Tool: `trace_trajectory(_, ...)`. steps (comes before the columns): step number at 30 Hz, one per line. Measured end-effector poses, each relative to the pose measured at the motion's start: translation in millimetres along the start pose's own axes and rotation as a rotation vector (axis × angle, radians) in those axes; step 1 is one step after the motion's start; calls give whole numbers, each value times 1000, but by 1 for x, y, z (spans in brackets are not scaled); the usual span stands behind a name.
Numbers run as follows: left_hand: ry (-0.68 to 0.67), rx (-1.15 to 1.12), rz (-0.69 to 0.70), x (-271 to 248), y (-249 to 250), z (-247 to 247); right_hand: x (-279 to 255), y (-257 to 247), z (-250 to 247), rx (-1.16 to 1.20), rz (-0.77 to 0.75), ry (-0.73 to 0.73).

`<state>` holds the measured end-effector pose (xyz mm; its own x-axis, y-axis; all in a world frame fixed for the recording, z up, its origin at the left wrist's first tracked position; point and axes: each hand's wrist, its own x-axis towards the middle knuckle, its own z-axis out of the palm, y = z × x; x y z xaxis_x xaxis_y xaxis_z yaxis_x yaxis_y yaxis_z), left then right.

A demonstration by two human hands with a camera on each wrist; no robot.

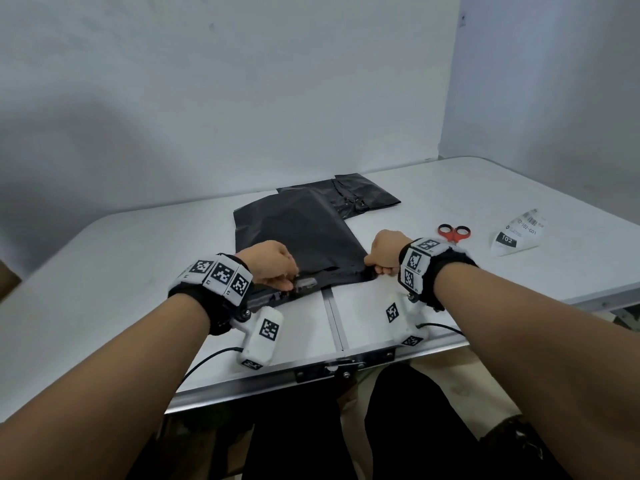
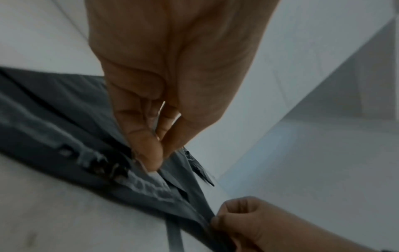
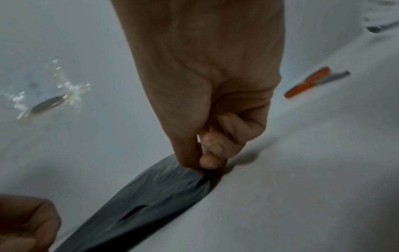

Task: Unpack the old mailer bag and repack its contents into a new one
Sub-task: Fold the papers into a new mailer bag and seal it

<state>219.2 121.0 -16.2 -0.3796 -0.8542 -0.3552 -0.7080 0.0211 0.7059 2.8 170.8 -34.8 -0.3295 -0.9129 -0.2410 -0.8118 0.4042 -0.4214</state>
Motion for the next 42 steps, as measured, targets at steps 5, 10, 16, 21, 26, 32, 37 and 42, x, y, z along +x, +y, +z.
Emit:
trace_trajectory(5, -43, 129, -43, 1, -3, 0, -3, -21, -14, -126, -67, 111)
trace_trajectory(10, -21, 233, 2, 3, -5, 6, -8, -53, -4, 115, -259, 70)
trace_trajectory(16, -76, 256, 15, -2, -14, 0, -6, -65, 20, -22, -260, -191)
trace_trajectory(21, -68, 102, -26, -14, -29, -18, -13, -70, 27, -218, -307, -128)
trace_trajectory(26, 33, -383, -66, -25, -50, -36, -15, -84, 36, -437, -299, -44)
trace_trajectory(32, 237, -832, 1, -33, -67, -57, -21, -98, 37, -549, -321, -41)
trace_trajectory(37, 630, -1145, 106, -28, -69, -71, -35, -107, 27, -679, -371, -118)
trace_trajectory(42, 919, -1284, 226, -25, -64, -83, -41, -103, 25, -771, -413, -121)
